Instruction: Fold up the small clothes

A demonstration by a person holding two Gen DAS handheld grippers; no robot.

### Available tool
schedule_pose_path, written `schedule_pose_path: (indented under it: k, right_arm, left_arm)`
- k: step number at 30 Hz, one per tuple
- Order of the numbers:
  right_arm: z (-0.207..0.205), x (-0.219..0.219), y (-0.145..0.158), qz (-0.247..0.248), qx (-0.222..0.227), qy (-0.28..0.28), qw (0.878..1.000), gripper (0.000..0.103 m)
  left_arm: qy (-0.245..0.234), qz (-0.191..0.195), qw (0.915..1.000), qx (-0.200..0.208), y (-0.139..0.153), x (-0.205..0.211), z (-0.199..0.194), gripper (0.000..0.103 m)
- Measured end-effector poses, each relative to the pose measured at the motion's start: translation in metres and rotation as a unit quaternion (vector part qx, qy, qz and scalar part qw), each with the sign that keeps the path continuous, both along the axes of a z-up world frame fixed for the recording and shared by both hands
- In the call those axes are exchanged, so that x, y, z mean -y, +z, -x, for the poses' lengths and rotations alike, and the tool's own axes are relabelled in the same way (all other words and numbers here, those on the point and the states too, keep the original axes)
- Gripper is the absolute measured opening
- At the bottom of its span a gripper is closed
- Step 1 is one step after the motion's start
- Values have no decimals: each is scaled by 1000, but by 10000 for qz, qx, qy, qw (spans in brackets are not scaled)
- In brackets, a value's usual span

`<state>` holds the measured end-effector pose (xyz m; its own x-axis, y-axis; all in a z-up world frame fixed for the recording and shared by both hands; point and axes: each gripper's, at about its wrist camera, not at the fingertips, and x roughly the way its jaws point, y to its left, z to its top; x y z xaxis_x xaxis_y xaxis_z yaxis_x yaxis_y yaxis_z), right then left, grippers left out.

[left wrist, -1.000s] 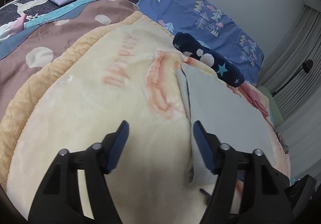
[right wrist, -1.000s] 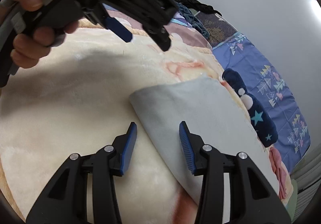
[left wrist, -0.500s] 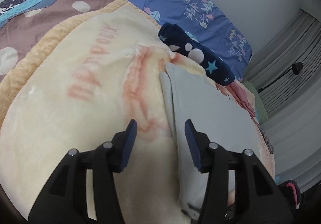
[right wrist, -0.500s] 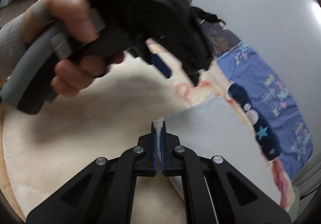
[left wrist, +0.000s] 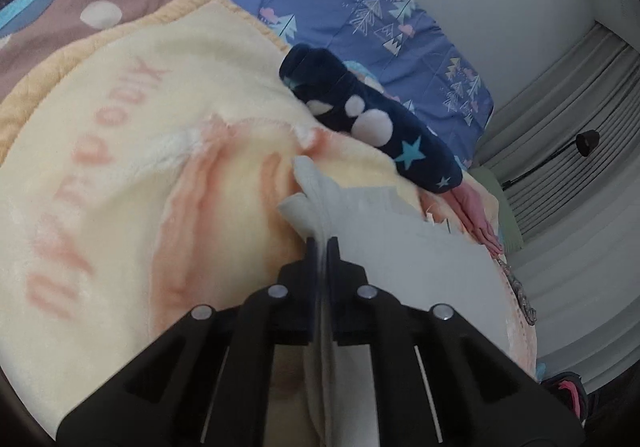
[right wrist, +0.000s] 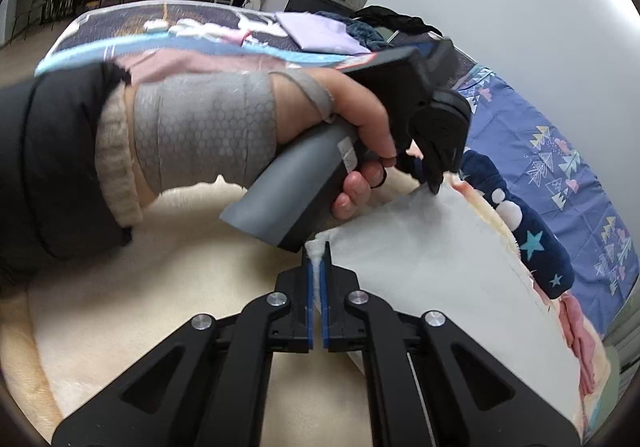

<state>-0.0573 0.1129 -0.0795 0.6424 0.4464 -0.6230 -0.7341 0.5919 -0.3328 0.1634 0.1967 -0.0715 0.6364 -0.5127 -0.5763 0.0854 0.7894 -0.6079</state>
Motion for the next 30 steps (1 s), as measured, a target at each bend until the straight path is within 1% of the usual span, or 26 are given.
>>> schedule_pose_path:
  k: [1,2,4,5,7,8,9,10,11,12,13,14,15,17,18,19,20,21,23,24,26,28,29,30]
  right_arm:
    - [-4,1,-2,-1,-104,30,9999,3]
    - [-8,0,-10,109,-229,63,9997,3]
    - [-12,-4,-25,280,-417,38,9987,3]
    - [-10,-5,-28,309,-376,31,9988,3]
    - [-7,-4,-24,265,-296,51,9992,4]
    - [-7,-2,-22,207,-318,73,9993,7]
    - [-7,0,-20,188,-356,80,9992,11]
    - [-6,2,-19,203,-365,65,9991,22]
    - [-3,5,-18,214,-319,62,9992,35]
    - [0,7,-17,212,-267,90,9994,39]
    - [2,9,-18,257,-219,132,9993,40]
    - [2,9,-19,324,-194,122,9992,41]
    - [-1,8,-22,386,-185,67,9991,41]
    - [-13,3,-27,484,-217,-130,9985,41]
    - [-19,0,-30,530,-193,-183,9982,41]
    - [-25,-6,-34,594,-178,-200,9979,33]
    - [-28,-8,-36,603,-199,-187,9978,10]
    - [-28,-9,-35,587,-174,-207,9979,2]
    - [-19,-8,-23,381,-155,-99,9991,2]
    - [-14,-6,-16,296,-86,-21,9995,2]
    - [-10,-7,-15,369,70,-14,9993,2]
    - [-17,-8,-26,525,-116,-41,9985,2]
    - [-20,-7,-29,521,-241,-131,9983,3]
    - [-18,-3,-28,471,-226,-139,9985,3]
  left_arm:
    - [37,-165,9999,20,0,2,1,5]
    - [57,-335,9994,-51,-6,5,0,5]
    - [77,-550,9981,-263,-27,9,-3,5]
    - [60,-482,9985,-251,-37,8,-2,6]
    - [77,-135,9997,-181,-43,-2,2,7]
    - [86,-52,9998,-189,-42,-5,2,8]
    - [88,-73,9998,-161,-40,-6,3,10]
    - [86,-97,9998,-119,-39,-6,5,13]
    - [82,-78,9999,-94,-38,-6,6,23]
    - [6,28,10000,-79,-39,-6,7,30]
    - [-93,167,9998,-36,-39,-5,7,43]
    - [-177,227,9996,-14,-39,-2,6,50]
    - [-262,213,9994,-28,-40,1,3,50]
    - [-293,44,9995,-84,-40,9,-2,50]
    - [-286,-38,9995,-84,-40,12,-3,45]
    - [-257,-128,9995,-87,-40,13,-5,24]
    - [-268,-53,9995,-126,-42,12,-6,10]
    - [-254,163,9995,-112,-43,7,-5,9]
    - [-199,510,9985,60,-38,-6,2,8]
    - [-189,543,9983,126,-36,-9,3,8]
    - [-197,441,9988,21,-41,-6,0,8]
    - [-209,368,9990,-128,-49,-3,-2,8]
    - [-218,371,9990,-98,-48,-3,-1,9]
    - [-225,362,9991,-74,-48,-4,0,9]
